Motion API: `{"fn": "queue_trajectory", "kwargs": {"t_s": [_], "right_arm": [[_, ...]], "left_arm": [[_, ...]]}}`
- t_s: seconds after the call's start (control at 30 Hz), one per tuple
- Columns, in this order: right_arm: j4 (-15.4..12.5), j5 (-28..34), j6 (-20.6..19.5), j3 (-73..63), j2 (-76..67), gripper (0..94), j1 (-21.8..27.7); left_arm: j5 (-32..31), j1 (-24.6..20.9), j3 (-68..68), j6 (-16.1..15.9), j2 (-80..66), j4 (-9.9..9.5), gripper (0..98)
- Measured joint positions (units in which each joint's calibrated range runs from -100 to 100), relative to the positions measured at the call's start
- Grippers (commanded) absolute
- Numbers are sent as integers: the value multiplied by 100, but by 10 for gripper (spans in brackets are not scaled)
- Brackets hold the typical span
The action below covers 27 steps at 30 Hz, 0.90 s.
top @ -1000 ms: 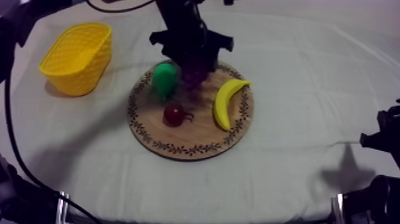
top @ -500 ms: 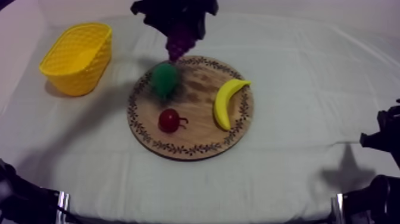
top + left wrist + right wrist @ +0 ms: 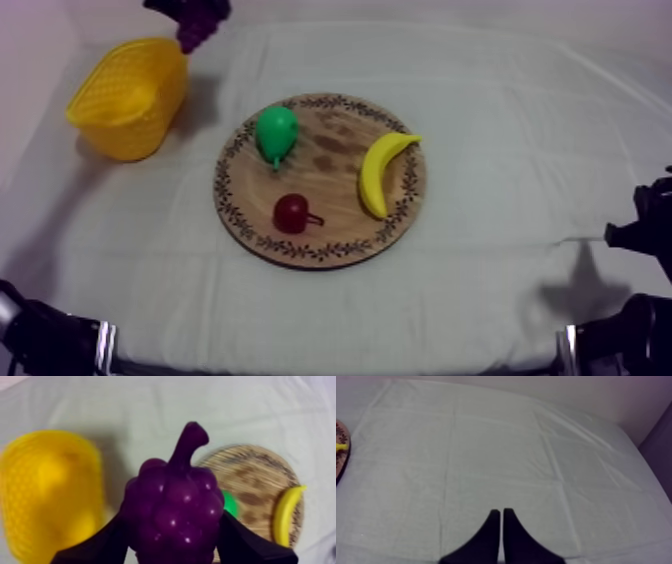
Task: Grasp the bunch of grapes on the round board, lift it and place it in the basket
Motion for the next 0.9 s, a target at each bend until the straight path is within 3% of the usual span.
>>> {"fn": "queue_trajectory", "kwargs": {"t_s": [0.47, 0.9], "right_arm": [[0, 0, -3, 0, 0, 3, 0], [0, 0, -3, 0, 0, 3, 0]], "left_arm": [[286, -1311, -336, -327, 42, -92, 378], [130, -1510, 69, -377, 579, -87, 337]]}}
